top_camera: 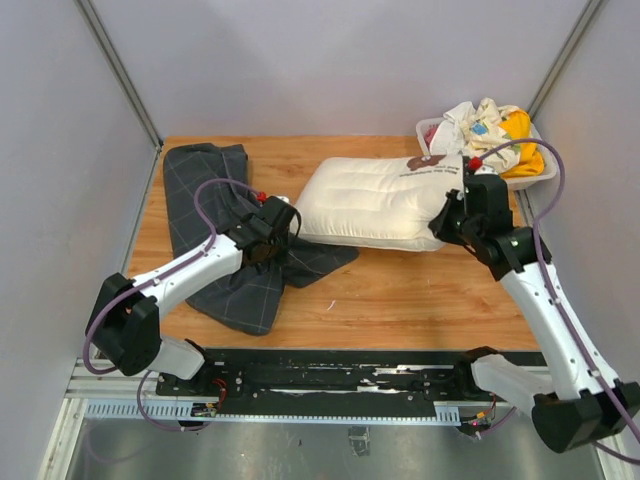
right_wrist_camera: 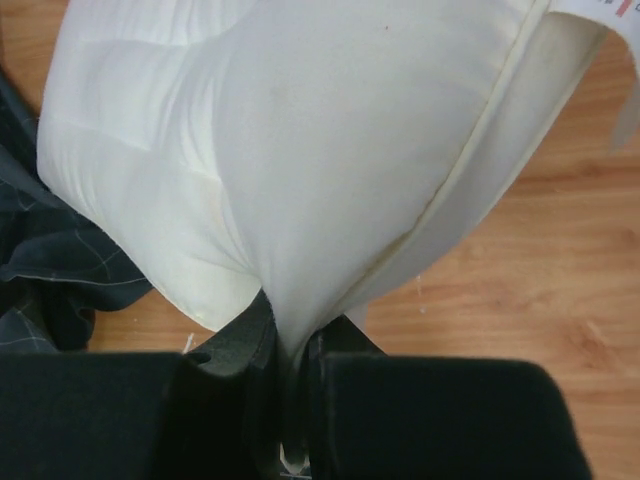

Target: Put the pillow into the pillowcase

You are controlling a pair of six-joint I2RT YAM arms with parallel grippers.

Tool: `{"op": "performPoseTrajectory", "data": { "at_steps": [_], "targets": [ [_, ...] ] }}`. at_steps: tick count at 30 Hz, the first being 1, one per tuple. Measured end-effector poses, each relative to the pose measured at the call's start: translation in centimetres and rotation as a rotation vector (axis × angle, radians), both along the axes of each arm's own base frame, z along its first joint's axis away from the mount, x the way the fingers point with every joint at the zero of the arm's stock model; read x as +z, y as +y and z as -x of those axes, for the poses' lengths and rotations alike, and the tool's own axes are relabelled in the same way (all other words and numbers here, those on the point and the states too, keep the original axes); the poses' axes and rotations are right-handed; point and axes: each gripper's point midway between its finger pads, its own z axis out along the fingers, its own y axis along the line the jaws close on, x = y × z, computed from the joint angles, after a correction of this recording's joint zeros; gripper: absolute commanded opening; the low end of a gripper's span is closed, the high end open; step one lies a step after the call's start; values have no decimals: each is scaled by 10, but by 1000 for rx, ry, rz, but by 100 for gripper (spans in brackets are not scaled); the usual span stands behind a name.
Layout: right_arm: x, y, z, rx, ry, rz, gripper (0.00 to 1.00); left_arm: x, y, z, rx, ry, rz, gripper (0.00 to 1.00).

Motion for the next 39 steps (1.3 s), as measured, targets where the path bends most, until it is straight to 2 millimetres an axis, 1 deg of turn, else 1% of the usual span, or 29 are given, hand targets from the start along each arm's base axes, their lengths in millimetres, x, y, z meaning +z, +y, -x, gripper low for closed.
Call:
{"op": "performPoseTrajectory", "data": {
  "at_steps": [1, 7, 11, 13, 15, 17, 19, 20, 21, 23, 24, 26, 28, 31, 34, 36, 39],
  "targets": [
    [-1, -9, 11, -29, 13, 16, 1, 0, -1, -1, -3, -1, 3, 0],
    [-5, -57, 50, -217, 56, 104, 1, -3, -5, -3, -18, 1, 10, 0],
    [-10, -91, 69, -351, 92, 168, 1, -6, -7, -3, -29, 8, 9, 0],
    [-15, -102, 73, -400, 118, 189, 1, -6, -7, -3, -31, 7, 7, 0],
    [-23, -111, 76, -433, 155, 208, 1, -6, -7, -3, -31, 6, 7, 0],
    [-37, -116, 77, -453, 205, 223, 3, -6, -6, -3, -31, 6, 7, 0],
    [-54, -119, 78, -460, 268, 247, 5, -6, -5, -4, -27, 7, 6, 0],
    [-66, -120, 79, -458, 312, 263, 6, -7, -4, -4, -25, 9, 5, 0],
    [-75, -121, 80, -457, 345, 275, 11, -7, -3, -4, -23, 10, 4, 0],
    [-96, -121, 81, -451, 424, 304, 47, -7, -2, -4, -20, 10, 3, 0],
    [-106, -122, 82, -454, 457, 312, 52, -7, -2, -5, -19, 9, 3, 0],
    [-119, -124, 87, -460, 511, 325, 60, -5, -1, -5, -16, 5, 5, 0],
    [-124, -126, 89, -465, 536, 326, 65, -3, 0, -6, -15, -1, 9, 0],
    [-121, -123, 89, -461, 528, 304, 73, -1, 0, -6, -14, -7, 13, 0],
    [-107, -116, 83, -444, 479, 260, 76, -1, 0, -6, -14, -7, 13, 0],
    [-87, -107, 72, -417, 413, 225, 77, -1, 0, -6, -15, -7, 14, 0],
    [-46, -88, 53, -360, 293, 199, 78, -1, 0, -6, -14, -7, 14, 0]
  ]
}}
